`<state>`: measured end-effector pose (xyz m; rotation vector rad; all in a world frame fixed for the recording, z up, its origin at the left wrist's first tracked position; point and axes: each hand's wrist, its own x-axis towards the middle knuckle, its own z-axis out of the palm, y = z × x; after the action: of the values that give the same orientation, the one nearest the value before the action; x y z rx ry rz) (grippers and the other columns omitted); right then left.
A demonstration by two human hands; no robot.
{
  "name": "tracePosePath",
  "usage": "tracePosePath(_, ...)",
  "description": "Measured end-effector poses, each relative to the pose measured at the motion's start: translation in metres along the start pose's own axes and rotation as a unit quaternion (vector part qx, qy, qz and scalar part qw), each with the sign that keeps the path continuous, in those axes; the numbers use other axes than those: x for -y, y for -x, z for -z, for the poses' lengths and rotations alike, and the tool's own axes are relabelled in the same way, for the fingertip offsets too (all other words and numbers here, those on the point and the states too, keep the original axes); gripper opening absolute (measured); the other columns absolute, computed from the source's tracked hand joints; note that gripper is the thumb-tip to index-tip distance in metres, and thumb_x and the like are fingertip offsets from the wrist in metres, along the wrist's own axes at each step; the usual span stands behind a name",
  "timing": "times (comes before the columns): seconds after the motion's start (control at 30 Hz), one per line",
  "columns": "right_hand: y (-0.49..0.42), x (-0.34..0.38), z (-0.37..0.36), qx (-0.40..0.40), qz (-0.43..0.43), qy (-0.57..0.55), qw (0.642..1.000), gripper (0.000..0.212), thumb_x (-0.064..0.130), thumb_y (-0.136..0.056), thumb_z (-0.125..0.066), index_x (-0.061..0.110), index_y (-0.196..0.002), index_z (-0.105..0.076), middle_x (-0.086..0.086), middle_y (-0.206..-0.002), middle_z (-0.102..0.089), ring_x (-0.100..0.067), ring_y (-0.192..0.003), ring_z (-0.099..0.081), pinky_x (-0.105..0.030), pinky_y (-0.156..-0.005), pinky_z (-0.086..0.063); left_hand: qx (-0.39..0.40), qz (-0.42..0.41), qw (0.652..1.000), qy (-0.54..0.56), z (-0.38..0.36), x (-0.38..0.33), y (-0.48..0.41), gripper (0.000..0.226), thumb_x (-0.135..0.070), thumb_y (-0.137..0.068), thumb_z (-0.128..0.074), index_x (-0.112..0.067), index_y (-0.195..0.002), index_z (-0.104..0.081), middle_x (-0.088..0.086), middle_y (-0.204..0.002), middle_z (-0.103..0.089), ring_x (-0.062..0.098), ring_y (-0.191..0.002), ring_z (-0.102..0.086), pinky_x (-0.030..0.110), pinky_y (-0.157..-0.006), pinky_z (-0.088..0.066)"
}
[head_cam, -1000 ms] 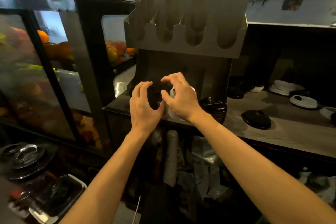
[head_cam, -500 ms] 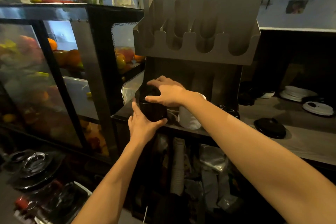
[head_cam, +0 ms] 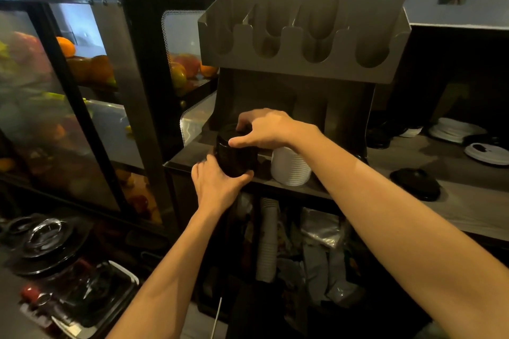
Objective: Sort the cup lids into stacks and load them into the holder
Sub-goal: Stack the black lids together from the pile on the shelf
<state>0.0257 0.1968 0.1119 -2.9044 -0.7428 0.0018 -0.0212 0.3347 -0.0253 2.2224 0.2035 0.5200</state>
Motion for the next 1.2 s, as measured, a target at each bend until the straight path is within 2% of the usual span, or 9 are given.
tracePosePath(0.27,-0.002,0.006,0.0,-0.003,-0.019,-0.003,1.0,0.049,0.064,-0.09,-0.055,0.025,-0.12,-0.057,0.001,-0.11,-0.063,-0.018,-0.096,-0.061,-0.036,-0.082,-0.053,-0.01,-0.023,1.0,0.008,0.004,-0.001,0.001,0.074,-0.056,-0.069,-0.084,-0.016,-0.122,-0.052,-0.006,-0.108,-0.048,0.024,-0.124,-0.045,0.039,-0.112,-0.032)
tracePosePath(0.37,-0.001,0.009,-0.001,0.009,-0.006,0.016,1.0,0.05,0.067,-0.087,-0.059,0.027,-0.116,-0.052,0.002,-0.106,-0.063,-0.017,-0.092,-0.06,-0.037,-0.08,-0.052,0.002,-0.01,1.0,-0.013,0.004,-0.004,-0.002,0.078,-0.06,-0.071,-0.082,-0.011,-0.125,-0.053,0.002,-0.114,-0.056,0.028,-0.129,-0.047,0.039,-0.116,-0.027)
tracePosePath(0.53,0.0,0.011,0.0,0.027,0.0,0.033,0.999,0.067,0.065,-0.082,-0.069,0.024,-0.13,-0.045,0.0,-0.115,-0.062,-0.02,-0.099,-0.06,-0.041,-0.088,-0.055,0.019,0.023,0.999,-0.042,0.0,-0.01,-0.008,0.095,-0.067,-0.073,-0.077,-0.005,-0.139,-0.048,0.012,-0.138,-0.056,0.03,-0.141,-0.04,0.042,-0.122,-0.017)
tracePosePath(0.7,-0.003,0.002,-0.006,0.035,0.005,0.032,0.999,0.102,0.063,-0.076,-0.074,0.034,-0.155,-0.016,-0.005,-0.139,-0.048,-0.029,-0.118,-0.056,-0.039,-0.091,-0.051,-0.006,0.001,1.0,-0.03,-0.001,-0.009,-0.001,0.089,-0.063,-0.073,-0.08,-0.007,-0.135,-0.051,0.012,-0.137,-0.058,0.03,-0.14,-0.04,0.04,-0.121,-0.02)
tracePosePath(0.87,-0.015,0.003,-0.021,0.054,-0.007,0.049,0.997,0.124,0.062,-0.064,-0.085,0.042,-0.157,-0.006,-0.007,-0.15,-0.033,-0.034,-0.127,-0.05,-0.036,-0.086,-0.048,-0.018,-0.002,1.0,-0.003,-0.003,-0.005,0.001,0.101,-0.062,-0.069,-0.084,-0.009,-0.145,-0.044,0.012,-0.143,-0.052,0.03,-0.143,-0.033,0.038,-0.12,-0.018)
tracePosePath(1.03,-0.017,0.001,-0.023,0.042,0.005,0.048,0.998,0.119,0.059,-0.063,-0.086,0.041,-0.155,-0.013,-0.005,-0.143,-0.038,-0.033,-0.121,-0.053,-0.042,-0.09,-0.054,-0.014,0.005,0.999,0.047,-0.005,0.004,-0.001,0.111,-0.061,-0.065,-0.087,-0.02,-0.153,-0.033,0.009,-0.149,-0.044,0.03,-0.146,-0.024,0.048,-0.122,-0.022)
tracePosePath(1.1,-0.015,0.0,-0.021,0.029,0.016,0.03,0.999,0.115,0.056,-0.065,-0.086,0.04,-0.154,-0.016,-0.005,-0.14,-0.04,-0.032,-0.119,-0.054,-0.041,-0.088,-0.056,-0.008,0.01,0.998,0.059,-0.004,0.006,-0.002,0.113,-0.062,-0.064,-0.086,-0.021,-0.153,-0.03,0.008,-0.15,-0.043,0.031,-0.146,-0.022,0.051,-0.121,-0.025)
tracePosePath(1.2,-0.013,-0.001,-0.015,0.007,0.022,-0.008,1.0,0.112,0.054,-0.067,-0.086,0.038,-0.154,-0.018,-0.005,-0.138,-0.041,-0.031,-0.117,-0.054,-0.036,-0.082,-0.055,-0.002,0.012,0.999,0.05,-0.004,0.005,-0.003,0.11,-0.064,-0.066,-0.085,-0.015,-0.151,-0.034,0.011,-0.147,-0.046,0.032,-0.146,-0.025,0.049,-0.122,-0.022)
